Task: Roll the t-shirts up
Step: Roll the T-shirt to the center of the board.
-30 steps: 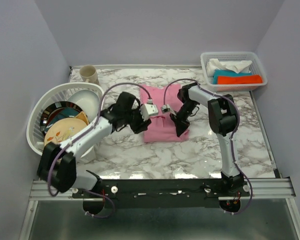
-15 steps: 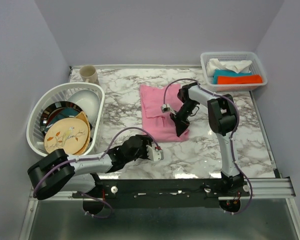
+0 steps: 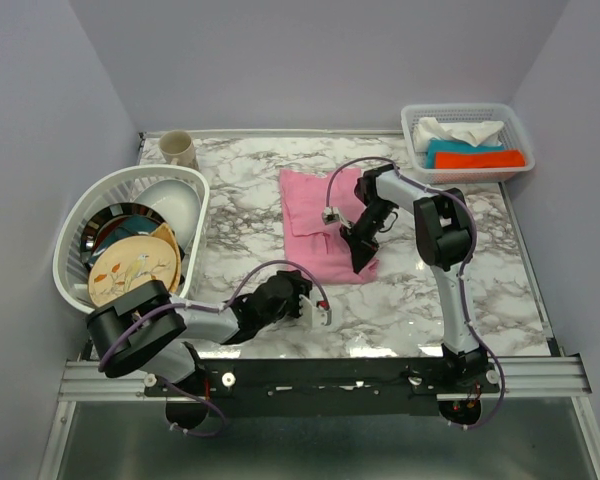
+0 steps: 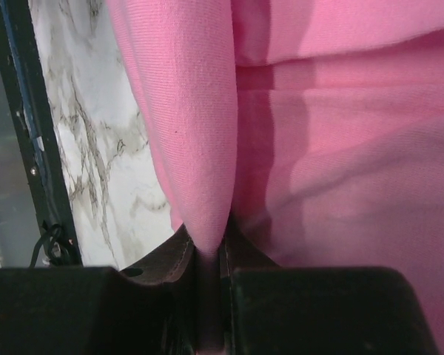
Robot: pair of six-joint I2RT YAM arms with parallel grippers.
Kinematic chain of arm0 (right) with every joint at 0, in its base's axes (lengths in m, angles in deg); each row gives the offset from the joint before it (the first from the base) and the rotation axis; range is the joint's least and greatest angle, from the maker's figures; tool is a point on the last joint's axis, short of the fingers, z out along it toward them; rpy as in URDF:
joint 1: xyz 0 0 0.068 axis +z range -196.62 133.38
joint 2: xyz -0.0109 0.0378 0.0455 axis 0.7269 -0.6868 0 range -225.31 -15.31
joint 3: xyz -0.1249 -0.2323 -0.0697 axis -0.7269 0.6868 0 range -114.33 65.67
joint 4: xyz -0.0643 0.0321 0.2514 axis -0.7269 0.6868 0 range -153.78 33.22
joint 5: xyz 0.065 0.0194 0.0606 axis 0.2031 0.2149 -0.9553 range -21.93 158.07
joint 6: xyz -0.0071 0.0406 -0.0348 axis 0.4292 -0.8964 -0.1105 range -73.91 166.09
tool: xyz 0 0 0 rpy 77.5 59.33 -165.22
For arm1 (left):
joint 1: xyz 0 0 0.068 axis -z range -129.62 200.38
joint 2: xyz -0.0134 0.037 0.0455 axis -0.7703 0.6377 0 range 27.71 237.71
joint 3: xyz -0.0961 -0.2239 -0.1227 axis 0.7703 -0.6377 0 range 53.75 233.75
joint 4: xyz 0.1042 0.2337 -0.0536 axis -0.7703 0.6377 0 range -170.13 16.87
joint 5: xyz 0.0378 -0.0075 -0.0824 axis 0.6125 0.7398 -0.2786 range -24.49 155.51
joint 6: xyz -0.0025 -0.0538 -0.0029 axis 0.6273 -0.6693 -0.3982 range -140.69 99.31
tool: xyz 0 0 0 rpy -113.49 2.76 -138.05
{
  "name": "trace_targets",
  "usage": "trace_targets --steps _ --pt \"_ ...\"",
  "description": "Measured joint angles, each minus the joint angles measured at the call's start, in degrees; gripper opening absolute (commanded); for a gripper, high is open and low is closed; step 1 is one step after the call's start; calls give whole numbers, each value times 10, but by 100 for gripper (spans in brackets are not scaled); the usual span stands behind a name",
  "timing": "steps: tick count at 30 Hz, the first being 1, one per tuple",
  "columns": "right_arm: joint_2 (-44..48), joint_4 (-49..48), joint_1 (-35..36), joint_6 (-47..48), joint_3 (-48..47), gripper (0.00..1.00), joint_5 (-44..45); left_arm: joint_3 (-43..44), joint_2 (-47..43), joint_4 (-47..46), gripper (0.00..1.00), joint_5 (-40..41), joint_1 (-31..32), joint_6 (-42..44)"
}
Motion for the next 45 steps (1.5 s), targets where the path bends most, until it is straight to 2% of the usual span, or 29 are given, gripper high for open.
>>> trace_targets --steps 5,7,14,18,19,20,21,24,32,37,39,41,43,45 --pt "-5 5 0 -10 -7 22 0 23 39 -13 59 9 0 18" --pt "-6 5 0 -13 -8 23 0 27 48 -18 49 12 1 27" --pt "-13 11 0 -33 -16 32 0 76 90 27 32 20 2 43" --pt "-13 15 0 -35 -16 37 -1 118 100 99 0 15 -5 33" --pt "-13 15 -1 -35 -16 48 -1 129 103 117 0 13 -8 29" --pt "-13 16 -1 -35 -16 80 -3 141 105 138 0 9 -11 22" --pt "-13 18 -2 -35 -16 100 -5 155 108 158 0 5 -14 17" --pt "-7 65 -9 -48 -15 100 -43 190 116 208 0 -15 -32 2" --pt "77 -22 -59 -69 34 100 -42 315 142 393 0 -150 -118 -38" --pt "270 -161 -90 -81 184 100 -24 350 143 478 0 -228 -156 -51" --pt "386 -231 -91 -83 272 100 -13 363 144 506 0 -248 -167 -51" --pt "502 -328 -81 -79 381 100 0 391 156 553 0 -280 -176 -52" --pt "570 -368 -65 -71 440 100 7 427 176 591 0 -308 -185 -56" --pt "622 -448 -36 -58 513 100 20 457 195 622 0 -335 -193 -60"
